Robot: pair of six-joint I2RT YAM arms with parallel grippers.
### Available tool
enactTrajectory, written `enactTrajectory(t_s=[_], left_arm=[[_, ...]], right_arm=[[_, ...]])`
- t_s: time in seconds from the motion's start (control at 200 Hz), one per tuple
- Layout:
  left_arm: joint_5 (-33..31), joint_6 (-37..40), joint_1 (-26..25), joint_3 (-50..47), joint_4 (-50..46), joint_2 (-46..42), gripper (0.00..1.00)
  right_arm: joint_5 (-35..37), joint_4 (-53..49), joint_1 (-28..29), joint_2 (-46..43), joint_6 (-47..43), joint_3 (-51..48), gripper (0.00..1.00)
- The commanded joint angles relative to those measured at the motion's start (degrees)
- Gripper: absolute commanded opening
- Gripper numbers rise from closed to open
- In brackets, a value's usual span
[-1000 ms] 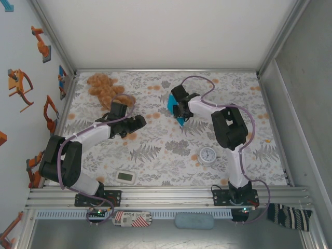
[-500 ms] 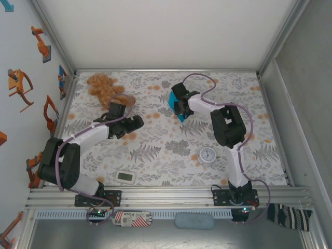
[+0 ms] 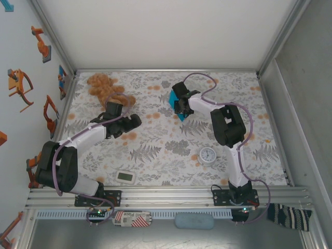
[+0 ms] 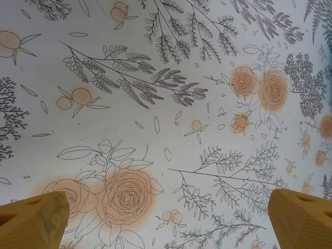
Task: Fold a paper plane with a square sheet of paper (pick it up from the middle)
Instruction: Move the paper plane to the center of the table, then reset both arms
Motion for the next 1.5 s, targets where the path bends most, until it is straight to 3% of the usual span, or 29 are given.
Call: enactTrajectory(t_s=[0.0,0.26,0.476,0.681,0.811,0.982,1.182,1.297,1.427,1.492], left_arm=[[-0.97,1.60,0.71,0.96,-2.35,-2.51,0.98],[-3.18,2.82,2.90,1.64,-4.94,-6.07,0.98],[-9.63,5.73,5.94,2.55,-8.65,-11.97,0.99],[-26.02,6.52,7.43,-0.76,-6.88,-21.35,0.96],[-34.43,8.92,7.81,-6.53,1.51,-25.71,0.96],[-41.57,17.41,8.15,-15.25,16.80,-27.64,0.96],[-38.72,29.55,9.59,-25.13,36.97,-26.01,0.96],[-29.46,32.92,13.48,-27.18,44.35,-21.51,0.96],[-20.77,34.21,17.53,-27.69,50.64,-15.61,0.96],[-16.81,34.97,18.83,-28.44,55.23,-12.43,0.96]], right_arm=[[-0.66,-3.01,-0.73,-1.77,0.51,0.08,0.40],[-3.62,-2.05,-1.26,-9.45,-0.18,-0.02,0.43],[0.42,-1.29,-2.22,-18.87,-1.32,-5.17,0.49],[12.33,4.32,-4.94,-36.02,-5.81,-19.53,0.63],[22.35,8.64,-8.05,-45.81,-8.37,-29.71,0.90],[34.59,15.80,-14.58,-55.38,-8.40,-42.91,0.93],[32.98,36.46,-23.69,-61.32,-16.40,-60.38,0.94],[26.38,45.61,-26.73,-60.68,-18.84,-66.18,0.95],[24.91,65.42,-26.99,-56.29,-24.43,-74.08,0.96],[21.84,67.03,-27.57,-54.18,-24.02,-74.64,0.96]])
